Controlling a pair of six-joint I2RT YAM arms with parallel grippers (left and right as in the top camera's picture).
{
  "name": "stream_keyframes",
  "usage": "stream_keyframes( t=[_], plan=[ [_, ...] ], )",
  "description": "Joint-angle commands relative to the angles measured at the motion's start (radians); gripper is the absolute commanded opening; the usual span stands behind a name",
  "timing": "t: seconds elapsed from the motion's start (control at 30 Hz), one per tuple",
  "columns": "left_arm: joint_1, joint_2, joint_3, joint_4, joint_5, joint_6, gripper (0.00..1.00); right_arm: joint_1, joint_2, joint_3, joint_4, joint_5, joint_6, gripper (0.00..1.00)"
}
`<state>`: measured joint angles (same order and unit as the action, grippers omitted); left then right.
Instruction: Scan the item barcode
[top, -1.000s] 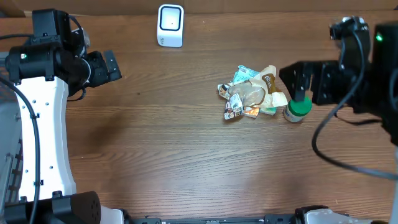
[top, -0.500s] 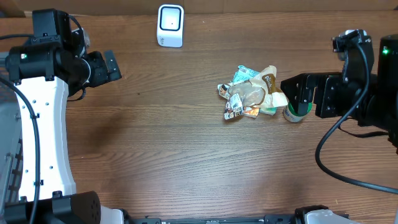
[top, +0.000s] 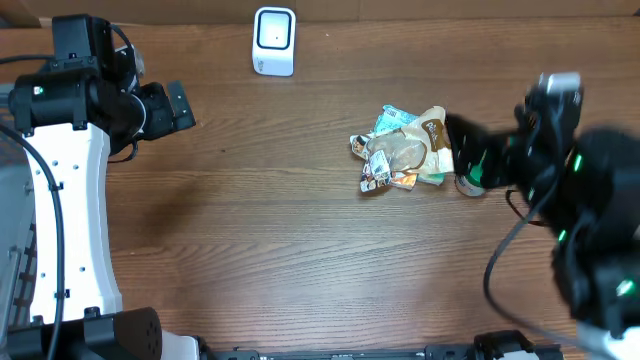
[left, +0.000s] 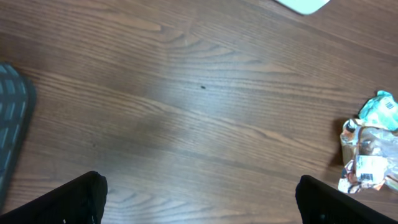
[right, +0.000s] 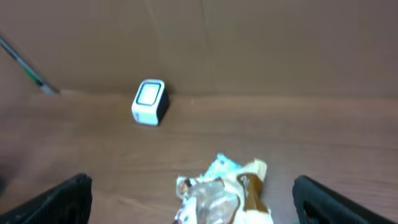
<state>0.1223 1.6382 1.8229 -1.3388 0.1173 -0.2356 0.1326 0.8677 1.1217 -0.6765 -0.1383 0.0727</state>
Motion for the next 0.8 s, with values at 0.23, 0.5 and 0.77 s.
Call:
stream_keyframes(
  t=[0.23, 0.5, 0.77],
  plan=[
    [0.002, -0.013, 0.007, 0.001, 0.003, 0.007, 1.0, 0.005, -0.531, -0.712, 0.479, 0.09, 0.007, 1.0],
    [0.002, -0.013, 0.007, 0.001, 0.003, 0.007, 1.0, 0.01, -0.716, -1.043, 0.7, 0.128, 0.01, 1.0],
    [0.002, -0.013, 0.007, 0.001, 0.003, 0.007, 1.0, 0.01, -0.866, -1.114, 0.603, 0.137, 0.006, 1.0]
  ],
)
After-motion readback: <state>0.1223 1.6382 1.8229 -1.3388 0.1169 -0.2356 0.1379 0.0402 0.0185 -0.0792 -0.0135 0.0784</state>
